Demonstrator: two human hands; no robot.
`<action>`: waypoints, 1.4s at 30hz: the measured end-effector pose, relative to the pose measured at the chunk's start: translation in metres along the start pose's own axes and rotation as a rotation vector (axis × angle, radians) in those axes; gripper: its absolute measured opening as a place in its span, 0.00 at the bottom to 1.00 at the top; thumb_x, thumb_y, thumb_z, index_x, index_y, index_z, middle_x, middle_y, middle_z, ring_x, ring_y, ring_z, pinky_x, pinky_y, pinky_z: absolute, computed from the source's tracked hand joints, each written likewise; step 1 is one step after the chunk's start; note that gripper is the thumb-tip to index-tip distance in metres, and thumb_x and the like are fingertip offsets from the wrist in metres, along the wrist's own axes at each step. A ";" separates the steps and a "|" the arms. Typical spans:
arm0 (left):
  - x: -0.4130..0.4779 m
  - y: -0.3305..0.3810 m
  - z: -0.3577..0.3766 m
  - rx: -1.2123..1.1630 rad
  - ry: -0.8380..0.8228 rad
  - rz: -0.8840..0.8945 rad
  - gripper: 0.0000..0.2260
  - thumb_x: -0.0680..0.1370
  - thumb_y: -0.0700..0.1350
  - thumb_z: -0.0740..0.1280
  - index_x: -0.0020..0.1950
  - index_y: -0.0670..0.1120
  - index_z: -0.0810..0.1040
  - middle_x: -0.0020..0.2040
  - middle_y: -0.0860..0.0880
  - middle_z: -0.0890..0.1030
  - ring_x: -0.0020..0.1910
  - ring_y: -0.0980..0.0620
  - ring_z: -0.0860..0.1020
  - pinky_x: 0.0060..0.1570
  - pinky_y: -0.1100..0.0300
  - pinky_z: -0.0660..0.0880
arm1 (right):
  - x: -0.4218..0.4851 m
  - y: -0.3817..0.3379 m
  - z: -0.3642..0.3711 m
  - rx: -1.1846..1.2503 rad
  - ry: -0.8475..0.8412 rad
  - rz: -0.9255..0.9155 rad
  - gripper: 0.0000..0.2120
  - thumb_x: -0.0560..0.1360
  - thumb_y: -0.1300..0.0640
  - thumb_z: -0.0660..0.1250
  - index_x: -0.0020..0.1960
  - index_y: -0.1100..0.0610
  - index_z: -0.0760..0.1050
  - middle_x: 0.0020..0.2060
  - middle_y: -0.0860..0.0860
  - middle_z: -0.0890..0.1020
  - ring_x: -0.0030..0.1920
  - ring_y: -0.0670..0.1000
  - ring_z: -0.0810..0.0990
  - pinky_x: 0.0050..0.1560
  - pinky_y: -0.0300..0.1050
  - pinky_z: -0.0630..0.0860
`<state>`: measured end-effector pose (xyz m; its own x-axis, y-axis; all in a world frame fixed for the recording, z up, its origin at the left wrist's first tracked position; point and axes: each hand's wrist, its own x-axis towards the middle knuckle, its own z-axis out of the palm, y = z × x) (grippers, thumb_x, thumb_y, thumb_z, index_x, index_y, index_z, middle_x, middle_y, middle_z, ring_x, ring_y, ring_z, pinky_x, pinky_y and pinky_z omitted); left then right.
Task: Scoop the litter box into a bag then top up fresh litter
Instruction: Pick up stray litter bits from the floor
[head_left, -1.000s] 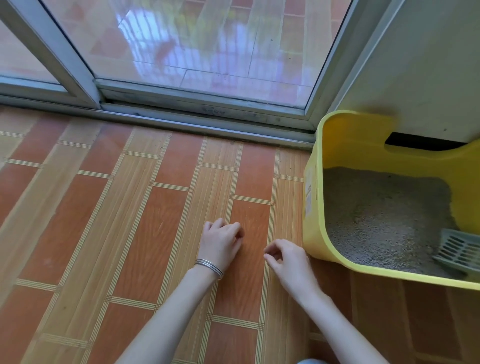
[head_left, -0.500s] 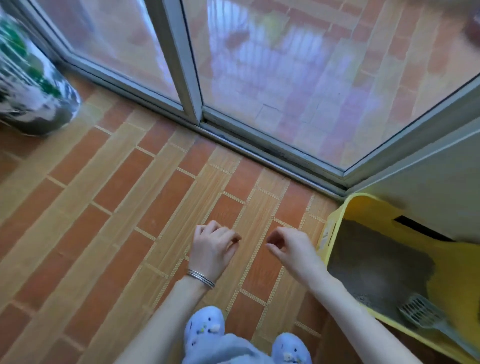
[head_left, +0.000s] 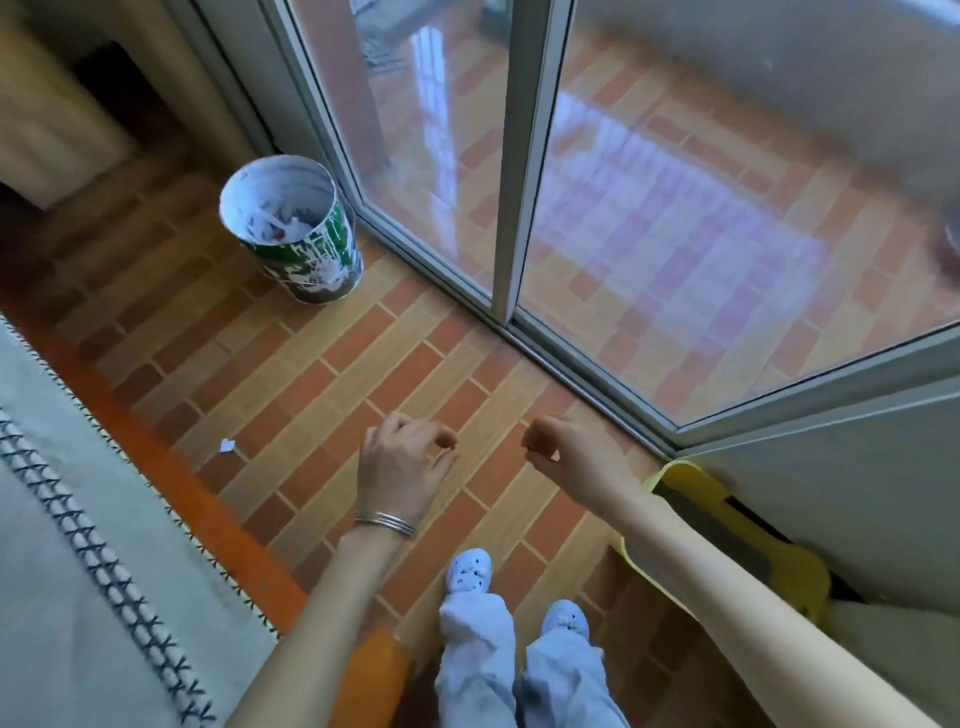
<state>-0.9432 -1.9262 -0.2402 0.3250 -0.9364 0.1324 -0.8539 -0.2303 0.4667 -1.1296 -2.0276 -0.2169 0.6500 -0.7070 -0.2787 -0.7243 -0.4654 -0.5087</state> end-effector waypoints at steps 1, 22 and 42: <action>0.001 0.004 -0.025 0.007 0.006 -0.003 0.13 0.59 0.44 0.81 0.37 0.52 0.80 0.35 0.57 0.81 0.37 0.49 0.77 0.41 0.59 0.63 | -0.001 -0.016 -0.016 -0.014 -0.005 -0.021 0.05 0.74 0.57 0.67 0.49 0.55 0.77 0.45 0.48 0.81 0.43 0.48 0.77 0.43 0.41 0.74; 0.035 -0.077 -0.245 0.083 0.064 -0.057 0.11 0.61 0.44 0.80 0.36 0.51 0.80 0.36 0.53 0.81 0.39 0.47 0.78 0.39 0.57 0.69 | 0.062 -0.234 -0.118 -0.165 0.094 -0.314 0.05 0.74 0.56 0.68 0.48 0.56 0.78 0.43 0.50 0.81 0.41 0.48 0.77 0.40 0.37 0.65; 0.248 -0.212 -0.308 -0.003 0.180 -0.278 0.05 0.66 0.45 0.77 0.38 0.50 0.82 0.38 0.54 0.82 0.42 0.49 0.74 0.42 0.55 0.70 | 0.346 -0.329 -0.153 -0.173 0.020 -0.475 0.02 0.70 0.54 0.68 0.40 0.49 0.75 0.38 0.48 0.80 0.38 0.54 0.79 0.38 0.50 0.77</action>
<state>-0.5567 -2.0278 -0.0372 0.6122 -0.7760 0.1518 -0.7212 -0.4693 0.5095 -0.7014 -2.2007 -0.0212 0.9135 -0.4055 -0.0325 -0.3786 -0.8181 -0.4328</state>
